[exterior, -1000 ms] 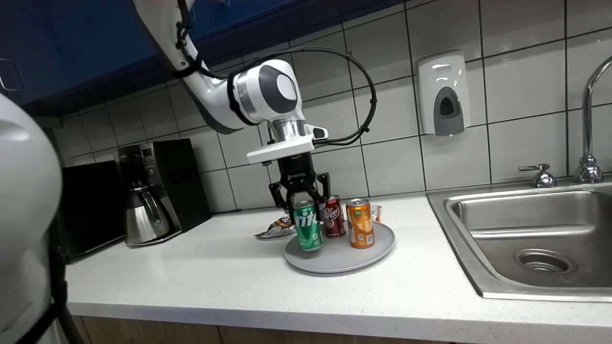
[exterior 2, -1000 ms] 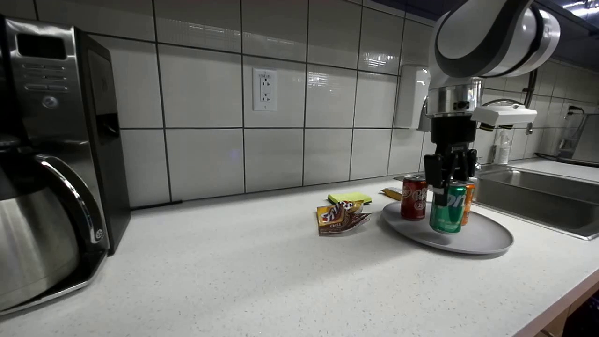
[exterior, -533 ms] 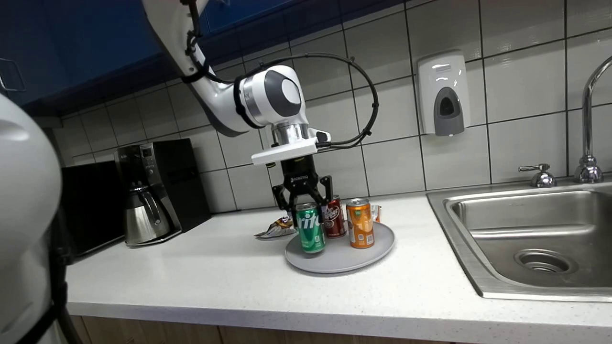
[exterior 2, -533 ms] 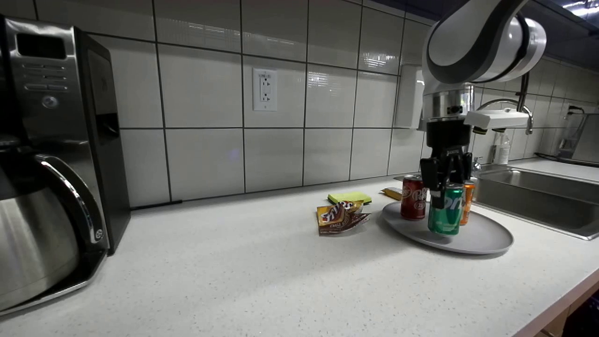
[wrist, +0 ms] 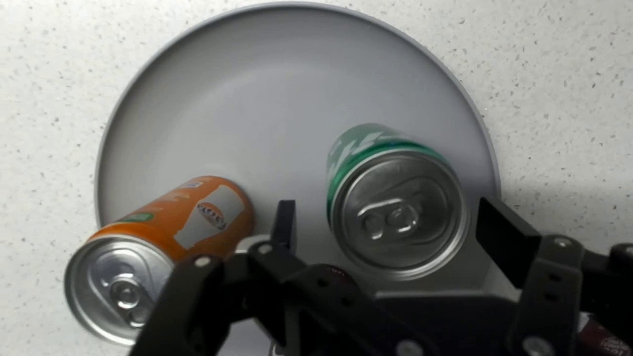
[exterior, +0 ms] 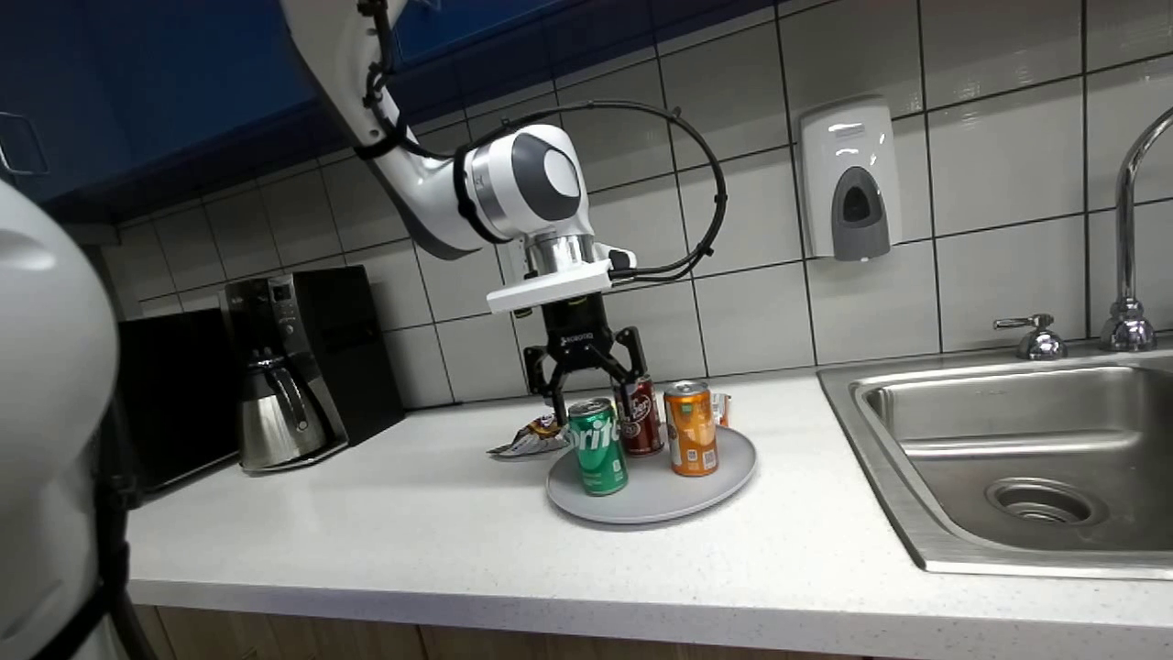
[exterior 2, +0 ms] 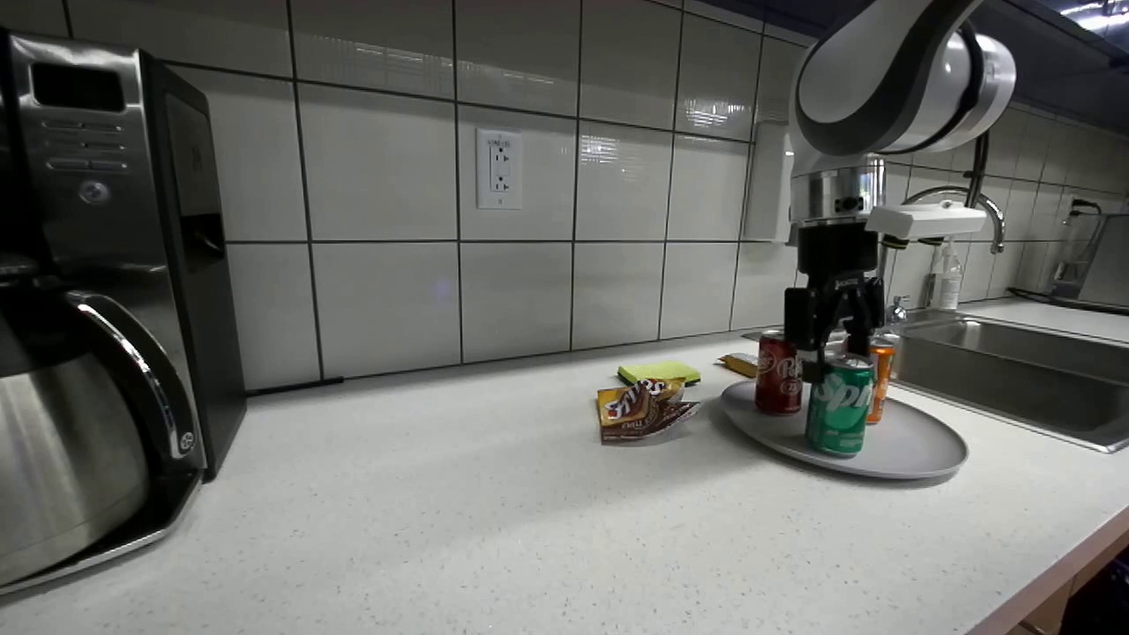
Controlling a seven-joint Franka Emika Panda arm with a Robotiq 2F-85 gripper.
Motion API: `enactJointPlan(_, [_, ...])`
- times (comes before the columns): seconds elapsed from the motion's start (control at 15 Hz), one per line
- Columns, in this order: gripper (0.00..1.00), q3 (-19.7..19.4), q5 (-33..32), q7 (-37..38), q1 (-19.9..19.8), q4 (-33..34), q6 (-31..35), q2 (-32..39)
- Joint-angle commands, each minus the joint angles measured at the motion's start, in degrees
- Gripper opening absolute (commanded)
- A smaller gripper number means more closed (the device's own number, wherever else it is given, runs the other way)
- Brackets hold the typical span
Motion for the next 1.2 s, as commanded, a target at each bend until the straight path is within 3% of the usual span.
enactJointPlan(0.0, [1.00, 0.7, -0.4, -0.5, -0.9, 1.7, -2.2, -0.5])
enactJointPlan(1.13, [1.00, 1.5, -0.1, 4.4, -0.1, -3.4, -1.3, -9.6])
